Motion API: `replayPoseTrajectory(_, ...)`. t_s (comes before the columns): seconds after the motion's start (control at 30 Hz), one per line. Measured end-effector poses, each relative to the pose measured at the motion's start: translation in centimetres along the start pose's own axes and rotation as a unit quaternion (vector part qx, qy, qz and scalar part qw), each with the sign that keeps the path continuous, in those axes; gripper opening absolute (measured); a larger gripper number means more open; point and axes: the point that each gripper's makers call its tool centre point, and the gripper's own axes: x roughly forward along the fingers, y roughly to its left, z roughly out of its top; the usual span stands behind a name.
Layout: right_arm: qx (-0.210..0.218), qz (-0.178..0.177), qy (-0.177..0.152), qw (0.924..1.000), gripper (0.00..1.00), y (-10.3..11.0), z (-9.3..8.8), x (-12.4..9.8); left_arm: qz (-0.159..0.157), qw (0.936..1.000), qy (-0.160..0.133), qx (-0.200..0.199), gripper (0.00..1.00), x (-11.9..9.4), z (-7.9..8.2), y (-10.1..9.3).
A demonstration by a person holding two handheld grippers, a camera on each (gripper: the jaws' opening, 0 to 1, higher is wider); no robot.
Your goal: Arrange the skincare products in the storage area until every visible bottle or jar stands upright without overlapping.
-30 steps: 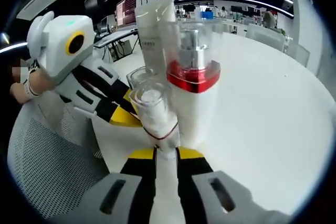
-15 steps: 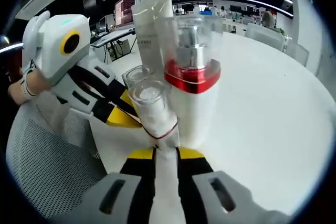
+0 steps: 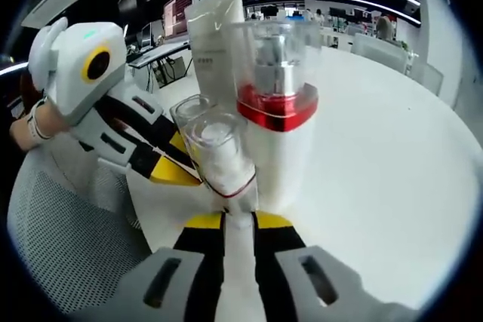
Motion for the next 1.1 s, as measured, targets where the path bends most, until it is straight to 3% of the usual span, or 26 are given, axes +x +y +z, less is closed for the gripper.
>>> replayPoseTrajectory(0.27,-0.009,-0.001,0.0,1.0,0.15,0.1,-0.1,-0.3,0.001,1.0,0.001,0.0,0.02,0.0,0.0,0.0)
replayPoseTrajectory(0.5,-0.023,0.004,0.013,0.9996,0.26,0.7,-0.8,-0.6,-0.002,1.0,0.003,-0.001,0.03,-0.1,-0.1,-0.1)
replayPoseTrajectory(0.8,-0.021,-0.008,0.0,0.9997,0.39,0.5,-0.1,-1.4,0.004,0.9999,0.012,-0.001,0.09,-0.4,-0.6,0.1)
replayPoseTrajectory(1.1,-0.015,-0.02,-0.009,0.9996,0.53,0.3,0.4,-2.3,-0.014,0.998,-0.025,-0.057,0.16,-1.1,0.5,0.0)
